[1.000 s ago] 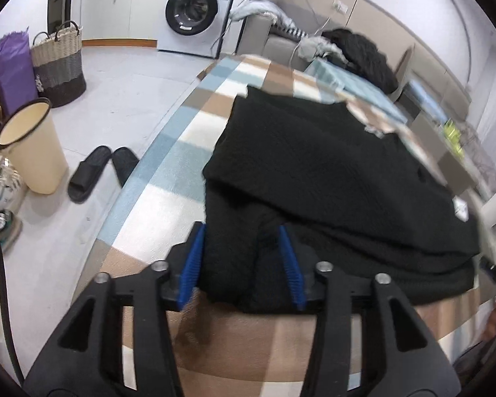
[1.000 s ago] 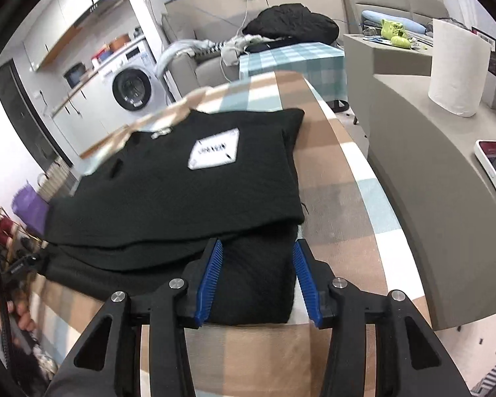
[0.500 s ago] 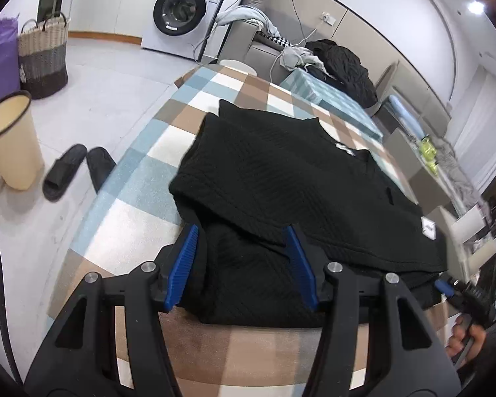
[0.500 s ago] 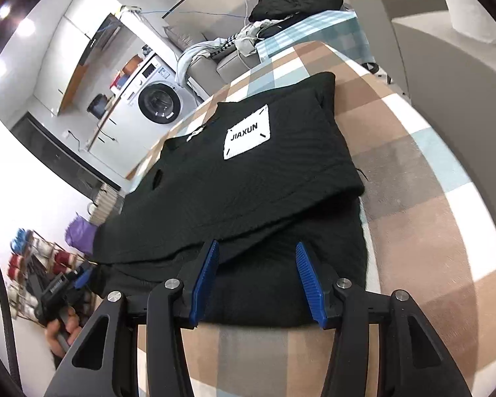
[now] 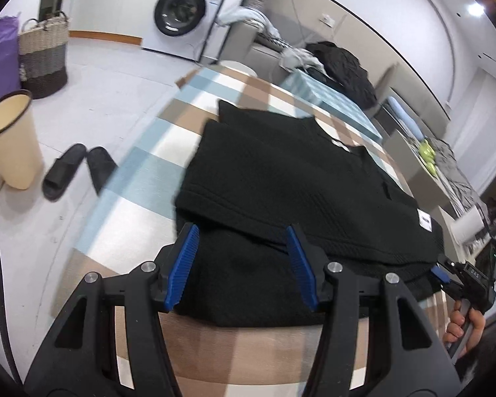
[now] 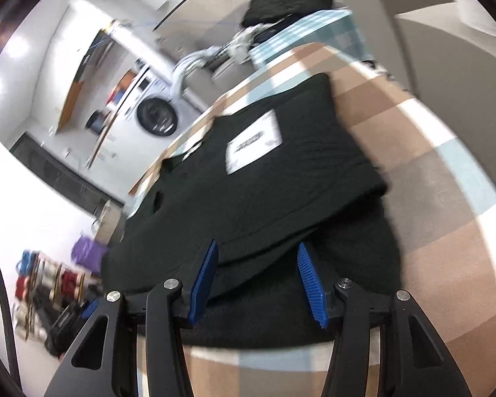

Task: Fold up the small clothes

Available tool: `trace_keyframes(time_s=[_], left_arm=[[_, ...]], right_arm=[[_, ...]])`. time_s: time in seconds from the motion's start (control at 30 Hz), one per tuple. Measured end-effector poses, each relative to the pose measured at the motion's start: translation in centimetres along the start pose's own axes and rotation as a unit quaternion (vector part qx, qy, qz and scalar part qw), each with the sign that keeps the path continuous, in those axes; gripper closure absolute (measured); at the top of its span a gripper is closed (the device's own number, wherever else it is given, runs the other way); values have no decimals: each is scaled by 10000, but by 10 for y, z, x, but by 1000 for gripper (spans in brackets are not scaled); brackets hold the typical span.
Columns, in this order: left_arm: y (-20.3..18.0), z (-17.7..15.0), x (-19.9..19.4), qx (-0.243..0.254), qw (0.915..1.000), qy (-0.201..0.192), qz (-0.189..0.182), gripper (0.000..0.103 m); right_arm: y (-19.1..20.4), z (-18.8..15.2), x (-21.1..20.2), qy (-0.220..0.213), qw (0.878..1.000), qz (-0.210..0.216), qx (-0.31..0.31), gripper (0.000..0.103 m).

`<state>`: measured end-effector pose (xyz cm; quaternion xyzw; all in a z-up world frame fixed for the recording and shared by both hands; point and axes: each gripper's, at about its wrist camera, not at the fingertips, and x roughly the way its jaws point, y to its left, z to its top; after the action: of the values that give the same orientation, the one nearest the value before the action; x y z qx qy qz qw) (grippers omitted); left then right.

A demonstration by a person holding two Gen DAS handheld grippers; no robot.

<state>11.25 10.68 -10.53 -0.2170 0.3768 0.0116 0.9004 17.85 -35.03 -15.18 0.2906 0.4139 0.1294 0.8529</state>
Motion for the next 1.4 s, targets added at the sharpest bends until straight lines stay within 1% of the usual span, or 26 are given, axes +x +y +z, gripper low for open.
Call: trace_keyframes(time_s=[0.07, 0.13, 0.2, 0.27, 0.4, 0.43, 0.47, 0.57, 0.6, 0.63, 0.7, 0.77, 0.93, 1.0, 1.13, 1.17, 1.2, 1.23, 1.27, 1.3, 1.37, 1.4], left_arm=[[-6, -3, 8, 45, 9999, 108, -88, 52], [-11, -6, 16, 89, 9996, 230, -116, 52], [-13, -8, 20, 101, 9994, 309, -147, 52], [-14, -10, 24, 91, 9992, 367, -158, 52], [-10, -12, 32, 62, 9985, 516, -168, 52], [-8, -12, 33, 24, 9983, 544, -191, 52], [-6, -11, 34, -7, 9982, 548, -227, 49], [0, -7, 36, -224, 9976, 569, -332, 49], [2, -6, 36, -286, 9975, 551, -330, 48], [5, -4, 36, -382, 9974, 518, -326, 48], [11, 1, 35, -538, 9973, 445, -242, 49], [17, 6, 34, -627, 9975, 313, -37, 48], [27, 24, 44, -576, 9975, 177, 359, 48], [31, 30, 52, -578, 9970, 193, 482, 48], [34, 40, 65, -577, 9970, 192, 481, 49], [32, 41, 65, -547, 9974, 146, 440, 59], [29, 43, 65, -501, 9977, 96, 456, 73], [25, 46, 66, -413, 9981, 71, 446, 79], [22, 47, 65, -334, 9987, 44, 390, 92], [18, 49, 64, -261, 9991, -9, 333, 96], [11, 52, 59, -163, 9994, -85, 283, 97], [8, 55, 57, -131, 9996, -128, 233, 97]], right_arm=[[4, -2, 4, 46, 10000, 39, -42, 52], [6, 0, 8, -8, 10000, 19, -3, 52], [5, 4, 4, -192, 9997, 81, 106, 52], [2, 11, 0, -412, 9990, -70, 158, 52], [-14, 23, -10, -777, 9956, -217, 480, 52], [-18, 26, -10, -811, 9950, -196, 548, 52], [-22, 29, -9, -828, 9947, -135, 599, 52], [-26, 36, -4, -860, 9937, -146, 699, 53], [-26, 37, -4, -880, 9936, -96, 705, 58], [-24, 38, -4, -897, 9937, -64, 675, 61], [-19, 39, -4, -898, 9944, -59, 546, 63], [-16, 38, -5, -857, 9953, -69, 446, 63], [-15, 36, -6, -810, 9960, -158, 335, 63], [-18, 36, -7, -808, 9959, -177, 354, 63], [-23, 37, -8, -832, 9952, -247, 451, 63], [-24, 39, -8, -849, 9949, -274, 474, 64], [-24, 39, -8, -851, 9947, -290, 499, 66], [-24, 41, -8, -850, 9946, -287, 529, 72], [-24, 43, -9, -854, 9945, -272, 549, 80], [-23, 44, -9, -851, 9944, -273, 560, 87], [-21, 48, -10, -881, 9942, -203, 582, 94], [-19, 50, -12, -908, 9941, -152, 569, 96]])
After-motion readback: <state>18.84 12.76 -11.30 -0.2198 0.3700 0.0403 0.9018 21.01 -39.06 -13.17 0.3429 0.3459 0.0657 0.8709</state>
